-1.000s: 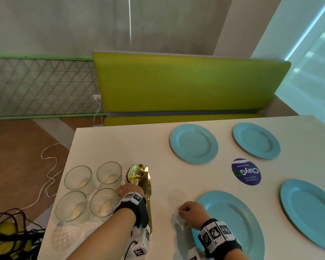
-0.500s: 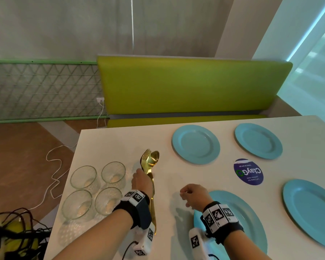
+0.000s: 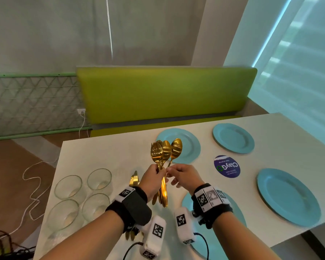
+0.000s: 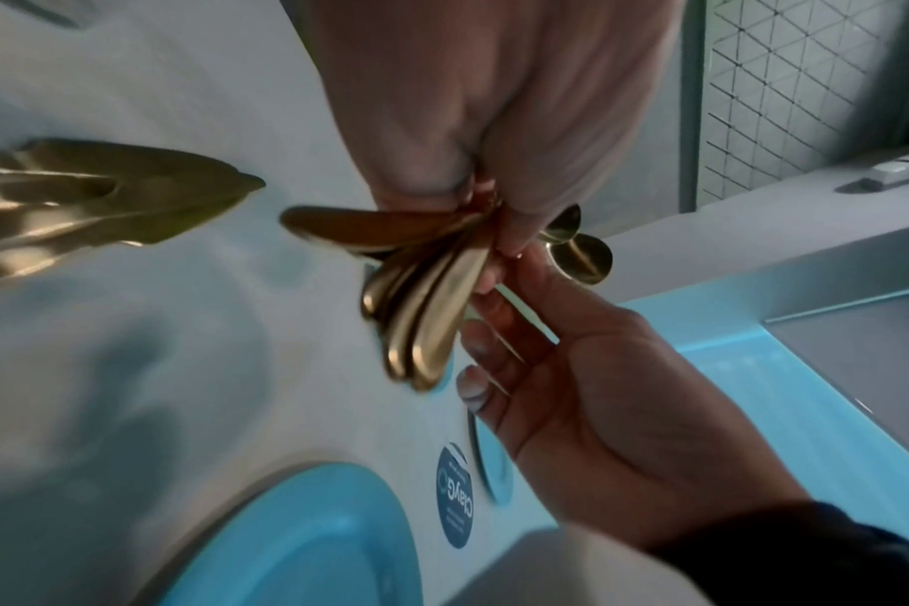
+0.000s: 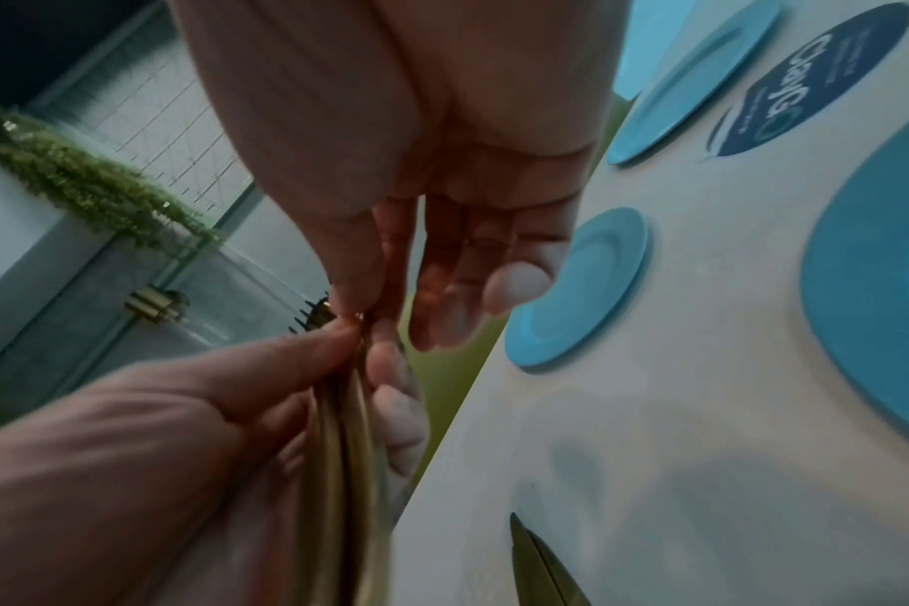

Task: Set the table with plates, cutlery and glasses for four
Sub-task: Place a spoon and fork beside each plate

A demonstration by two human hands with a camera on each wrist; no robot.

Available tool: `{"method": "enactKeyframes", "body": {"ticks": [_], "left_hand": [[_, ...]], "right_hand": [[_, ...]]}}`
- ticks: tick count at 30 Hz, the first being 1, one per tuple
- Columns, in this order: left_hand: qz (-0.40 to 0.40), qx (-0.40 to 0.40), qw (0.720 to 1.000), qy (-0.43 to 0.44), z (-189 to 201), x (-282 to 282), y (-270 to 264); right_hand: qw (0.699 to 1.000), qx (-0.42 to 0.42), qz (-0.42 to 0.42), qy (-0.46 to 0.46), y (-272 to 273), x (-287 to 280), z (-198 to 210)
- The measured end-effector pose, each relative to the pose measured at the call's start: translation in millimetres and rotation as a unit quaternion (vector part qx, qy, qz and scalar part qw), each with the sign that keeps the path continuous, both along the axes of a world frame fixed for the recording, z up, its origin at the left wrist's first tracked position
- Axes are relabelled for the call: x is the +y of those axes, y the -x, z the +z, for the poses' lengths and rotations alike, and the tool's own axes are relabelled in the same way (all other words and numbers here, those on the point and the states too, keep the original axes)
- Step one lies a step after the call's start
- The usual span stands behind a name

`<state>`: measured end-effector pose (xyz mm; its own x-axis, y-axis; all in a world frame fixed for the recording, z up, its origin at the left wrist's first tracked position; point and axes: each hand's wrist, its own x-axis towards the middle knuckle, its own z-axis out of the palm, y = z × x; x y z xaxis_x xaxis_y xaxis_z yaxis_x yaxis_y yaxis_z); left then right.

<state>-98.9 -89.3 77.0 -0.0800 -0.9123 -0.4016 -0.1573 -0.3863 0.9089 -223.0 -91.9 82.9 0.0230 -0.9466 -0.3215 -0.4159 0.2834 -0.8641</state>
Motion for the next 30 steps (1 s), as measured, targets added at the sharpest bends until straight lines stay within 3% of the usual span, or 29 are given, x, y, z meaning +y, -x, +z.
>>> {"method": "enactKeyframes", "body": {"ticks": [5, 9, 14, 20, 26, 30], "left_hand": [[-0.036, 0.019, 0.999, -0.003, -1, 9, 8], [-0.034, 0.053, 0.998, -0.027, -2, 12, 16], [-0.037, 0.021, 0.998, -0.043, -7, 11, 24], [-0.030, 0.062, 0.992, -0.102, -10, 5, 44], [0.026, 0.116, 0.980, -0.161, -8, -9, 77], [0.036, 0.120, 0.977, -0.174, -15, -16, 99]], "right_hand": [[0.996, -0.050, -0.072, 0.004, 8, 16, -2], [0.993, -0.028, -0.108, 0.026, 16, 25, -7], [0.983, -0.011, -0.179, 0.033, 53, 42, -12], [0.969, 0.125, -0.211, -0.027, 141, 59, -23], [0.942, 0.248, -0.166, -0.156, 210, 69, -46], [0.927, 0.282, -0.143, -0.199, 233, 64, -64]]}}
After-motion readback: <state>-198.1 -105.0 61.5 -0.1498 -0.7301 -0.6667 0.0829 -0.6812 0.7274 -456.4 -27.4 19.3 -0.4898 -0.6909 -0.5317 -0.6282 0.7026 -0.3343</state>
